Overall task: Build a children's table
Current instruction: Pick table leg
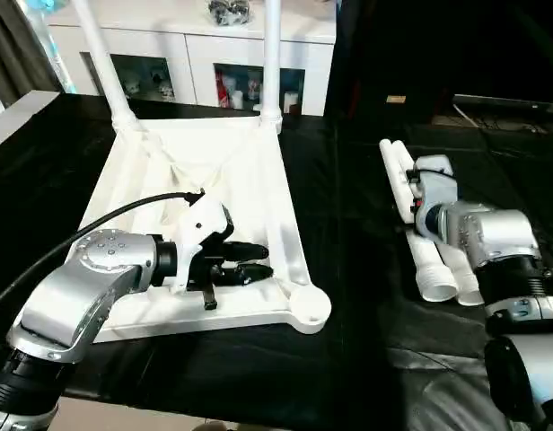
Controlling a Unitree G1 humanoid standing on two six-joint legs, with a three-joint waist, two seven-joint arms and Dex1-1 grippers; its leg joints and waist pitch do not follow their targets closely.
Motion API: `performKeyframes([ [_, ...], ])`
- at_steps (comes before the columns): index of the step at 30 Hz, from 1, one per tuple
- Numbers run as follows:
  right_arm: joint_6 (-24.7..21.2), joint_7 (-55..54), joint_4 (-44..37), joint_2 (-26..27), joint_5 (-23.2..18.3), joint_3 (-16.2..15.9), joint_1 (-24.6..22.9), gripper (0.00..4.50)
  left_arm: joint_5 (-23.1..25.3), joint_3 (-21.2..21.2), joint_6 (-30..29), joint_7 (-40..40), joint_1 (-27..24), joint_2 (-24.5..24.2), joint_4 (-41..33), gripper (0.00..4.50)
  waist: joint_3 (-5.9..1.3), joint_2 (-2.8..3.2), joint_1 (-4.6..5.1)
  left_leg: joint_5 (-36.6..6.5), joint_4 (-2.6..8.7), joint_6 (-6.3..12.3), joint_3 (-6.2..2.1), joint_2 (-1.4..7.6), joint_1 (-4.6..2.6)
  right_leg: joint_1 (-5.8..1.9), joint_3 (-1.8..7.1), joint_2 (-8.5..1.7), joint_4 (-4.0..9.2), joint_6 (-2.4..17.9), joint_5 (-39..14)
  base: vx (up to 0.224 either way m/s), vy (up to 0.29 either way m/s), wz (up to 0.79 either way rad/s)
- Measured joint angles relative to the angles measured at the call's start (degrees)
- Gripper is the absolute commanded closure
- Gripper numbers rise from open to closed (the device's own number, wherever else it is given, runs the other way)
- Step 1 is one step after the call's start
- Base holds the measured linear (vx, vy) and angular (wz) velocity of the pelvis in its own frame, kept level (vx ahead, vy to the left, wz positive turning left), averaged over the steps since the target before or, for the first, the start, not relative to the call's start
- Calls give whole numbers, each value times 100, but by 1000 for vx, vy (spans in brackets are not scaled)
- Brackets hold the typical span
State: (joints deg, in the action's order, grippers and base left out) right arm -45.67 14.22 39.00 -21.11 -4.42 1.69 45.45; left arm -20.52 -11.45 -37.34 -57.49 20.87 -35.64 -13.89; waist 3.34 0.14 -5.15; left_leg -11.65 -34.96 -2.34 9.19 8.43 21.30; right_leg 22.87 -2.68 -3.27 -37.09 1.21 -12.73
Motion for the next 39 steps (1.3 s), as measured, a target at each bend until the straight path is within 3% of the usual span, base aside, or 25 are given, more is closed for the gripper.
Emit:
performKeyframes([
  [3,-22,10,43,0,48,-18,0,0,4,-28,0,0,0,-2,0,249,0,0,0,-1,0,-1,4,1,0,0,1,0,0,0,0,0,0,0],
  [5,-134,79,43,-1,46,-43,0,0,7,-40,2,1,0,-13,0,216,0,0,2,0,0,0,4,2,-1,-1,1,0,0,0,0,0,0,0],
  [7,-224,113,55,-1,46,-62,0,0,15,-80,2,1,0,-32,1,214,0,0,0,0,0,0,5,2,0,0,0,0,0,0,0,0,0,0],
  [16,-561,75,242,19,49,-57,10,0,54,-87,4,6,1,-31,1,129,0,0,-1,0,-3,0,40,26,-1,0,0,0,0,0,0,0,0,0],
  [21,-779,184,169,34,39,-78,-28,55,60,-89,7,12,2,-32,1,86,0,0,-5,-1,-3,-2,49,33,-1,0,-2,0,0,0,0,0,0,0],
  [25,-437,377,-189,105,6,-118,-333,82,71,-96,10,13,16,-38,4,63,-6,-9,-15,-1,-5,-3,56,40,-4,-3,-3,1,0,0,0,0,0,0],
  [31,-384,292,-241,295,-150,64,-389,136,76,-106,11,19,19,-37,4,5,-10,-16,-9,2,-5,-16,60,43,-13,-11,-3,1,-2,5,4,0,0,0],
  [39,-232,259,-241,341,-239,250,-449,206,113,-112,11,24,18,-38,4,0,-10,-17,-8,9,-4,-21,61,44,-12,-11,-3,1,-2,3,12,0,0,0],
])
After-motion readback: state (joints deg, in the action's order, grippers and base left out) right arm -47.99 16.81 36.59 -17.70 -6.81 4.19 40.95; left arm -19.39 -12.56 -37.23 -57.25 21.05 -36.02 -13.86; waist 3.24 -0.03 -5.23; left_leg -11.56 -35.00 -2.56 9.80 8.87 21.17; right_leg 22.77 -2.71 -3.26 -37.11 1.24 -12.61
